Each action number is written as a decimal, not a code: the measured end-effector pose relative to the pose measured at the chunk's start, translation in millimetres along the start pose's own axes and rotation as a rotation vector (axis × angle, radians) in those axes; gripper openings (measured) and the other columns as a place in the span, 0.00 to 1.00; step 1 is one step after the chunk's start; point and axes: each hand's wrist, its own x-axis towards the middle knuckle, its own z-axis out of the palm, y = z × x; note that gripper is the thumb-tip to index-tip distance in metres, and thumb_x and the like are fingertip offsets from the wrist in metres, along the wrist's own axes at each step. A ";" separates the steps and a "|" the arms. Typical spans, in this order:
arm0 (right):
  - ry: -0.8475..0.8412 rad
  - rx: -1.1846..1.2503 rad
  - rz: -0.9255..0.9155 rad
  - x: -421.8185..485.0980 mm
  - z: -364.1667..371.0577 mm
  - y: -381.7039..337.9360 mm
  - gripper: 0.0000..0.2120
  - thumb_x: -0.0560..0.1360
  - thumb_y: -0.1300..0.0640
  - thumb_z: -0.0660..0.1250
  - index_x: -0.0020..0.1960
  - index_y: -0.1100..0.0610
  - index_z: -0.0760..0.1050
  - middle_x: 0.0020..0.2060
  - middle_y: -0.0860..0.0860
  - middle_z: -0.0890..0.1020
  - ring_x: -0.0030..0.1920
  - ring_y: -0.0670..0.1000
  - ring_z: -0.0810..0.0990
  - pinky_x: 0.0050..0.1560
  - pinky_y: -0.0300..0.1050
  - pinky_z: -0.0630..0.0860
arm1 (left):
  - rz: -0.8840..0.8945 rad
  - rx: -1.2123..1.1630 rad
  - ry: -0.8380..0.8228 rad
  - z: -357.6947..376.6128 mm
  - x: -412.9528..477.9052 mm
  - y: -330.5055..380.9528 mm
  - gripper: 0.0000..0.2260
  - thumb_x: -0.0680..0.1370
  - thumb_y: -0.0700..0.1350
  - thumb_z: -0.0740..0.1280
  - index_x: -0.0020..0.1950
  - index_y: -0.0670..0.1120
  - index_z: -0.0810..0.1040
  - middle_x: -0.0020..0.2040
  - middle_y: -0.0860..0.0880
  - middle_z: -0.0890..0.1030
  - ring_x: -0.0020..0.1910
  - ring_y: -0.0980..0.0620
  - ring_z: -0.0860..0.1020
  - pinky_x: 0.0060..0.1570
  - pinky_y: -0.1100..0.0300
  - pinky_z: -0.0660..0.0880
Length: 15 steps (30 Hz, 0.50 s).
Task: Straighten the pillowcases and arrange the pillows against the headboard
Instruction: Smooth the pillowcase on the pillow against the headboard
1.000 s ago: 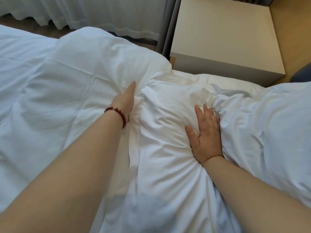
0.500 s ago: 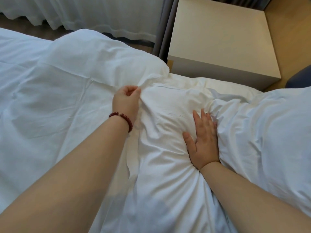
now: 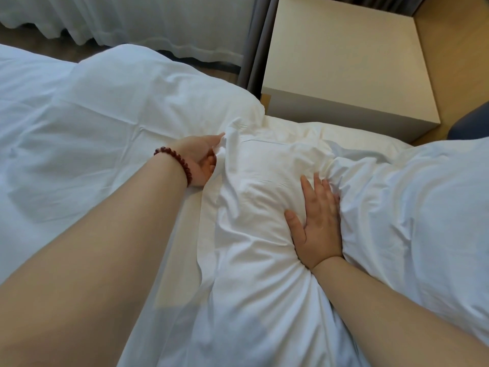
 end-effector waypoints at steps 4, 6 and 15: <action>-0.002 -0.006 -0.003 0.6 1.0 1.0 0.31 0.79 0.40 0.52 0.78 0.52 0.55 0.78 0.54 0.55 0.79 0.54 0.48 0.77 0.47 0.39 | 0.207 -0.105 0.120 4.3 -9.6 -3.6 0.08 0.74 0.43 0.73 0.50 0.41 0.80 0.49 0.43 0.84 0.40 0.47 0.77 0.42 0.57 0.81; 0.000 -0.004 -0.003 0.0 1.2 1.6 0.31 0.79 0.40 0.52 0.78 0.52 0.55 0.78 0.54 0.55 0.79 0.54 0.48 0.77 0.47 0.39 | 0.431 -0.040 0.224 2.0 -14.2 -13.4 0.05 0.73 0.41 0.74 0.46 0.44 0.79 0.48 0.40 0.83 0.40 0.42 0.78 0.46 0.41 0.80; 0.011 -0.010 -0.010 0.5 2.1 0.7 0.31 0.80 0.40 0.51 0.78 0.53 0.56 0.78 0.55 0.56 0.78 0.56 0.50 0.77 0.46 0.38 | 0.519 0.137 0.285 13.4 -21.3 4.1 0.04 0.75 0.46 0.72 0.47 0.46 0.83 0.42 0.45 0.84 0.38 0.45 0.81 0.42 0.51 0.81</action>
